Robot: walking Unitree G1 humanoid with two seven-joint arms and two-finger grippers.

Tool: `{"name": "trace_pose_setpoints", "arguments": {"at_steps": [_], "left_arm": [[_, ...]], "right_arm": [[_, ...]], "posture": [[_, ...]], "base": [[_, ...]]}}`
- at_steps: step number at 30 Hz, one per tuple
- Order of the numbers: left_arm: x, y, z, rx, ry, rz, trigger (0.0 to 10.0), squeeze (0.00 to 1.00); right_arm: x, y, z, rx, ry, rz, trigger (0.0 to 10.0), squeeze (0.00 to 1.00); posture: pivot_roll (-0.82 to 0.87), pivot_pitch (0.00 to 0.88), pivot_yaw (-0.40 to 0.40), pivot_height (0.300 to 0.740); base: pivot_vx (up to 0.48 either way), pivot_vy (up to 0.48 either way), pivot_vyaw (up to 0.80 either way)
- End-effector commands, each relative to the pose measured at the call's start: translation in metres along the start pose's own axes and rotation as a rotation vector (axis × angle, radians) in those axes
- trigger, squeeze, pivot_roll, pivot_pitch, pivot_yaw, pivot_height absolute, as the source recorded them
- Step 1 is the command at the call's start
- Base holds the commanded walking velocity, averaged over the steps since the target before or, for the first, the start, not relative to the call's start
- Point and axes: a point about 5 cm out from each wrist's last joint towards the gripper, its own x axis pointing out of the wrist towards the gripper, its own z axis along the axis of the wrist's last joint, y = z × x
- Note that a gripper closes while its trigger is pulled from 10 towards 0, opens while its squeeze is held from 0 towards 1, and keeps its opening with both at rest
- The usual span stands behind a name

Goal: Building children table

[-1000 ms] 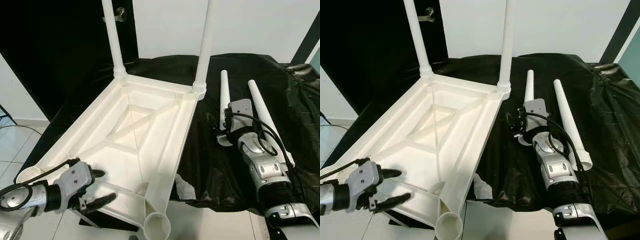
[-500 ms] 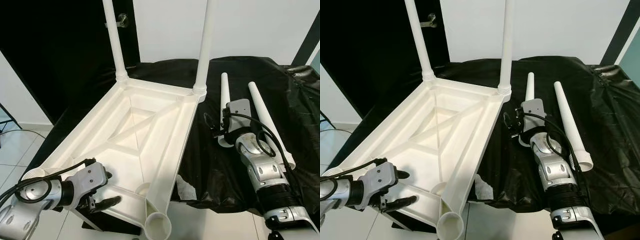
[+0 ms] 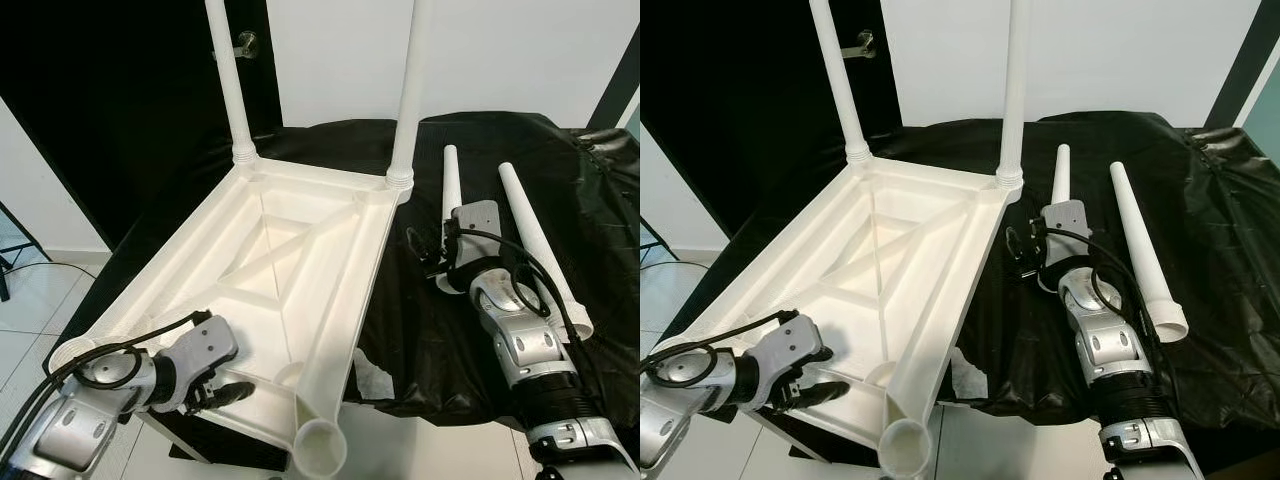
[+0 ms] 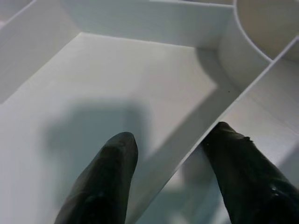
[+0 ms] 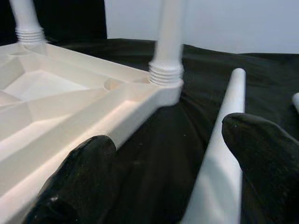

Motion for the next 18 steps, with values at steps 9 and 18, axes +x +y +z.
{"name": "trace_pose_setpoints", "arguments": {"at_steps": [9, 18], "left_arm": [[0.005, 0.021, 0.008, -0.065, 0.016, 0.265, 7.6, 0.00], [0.022, 0.020, 0.040, -0.044, -0.158, 0.316, 10.0, 1.00]], "right_arm": [[-0.002, 0.003, 0.000, 0.012, 0.007, -0.018, 10.0, 0.00], [-0.002, -0.002, 0.003, 0.051, -0.013, -0.085, 10.0, 0.00]], "posture": [[-0.01, 0.000, 0.056, 0.740], [-0.02, 0.000, 0.062, 0.740]], "base": [[0.000, 0.000, 0.00], [0.000, 0.000, 0.00]]}}
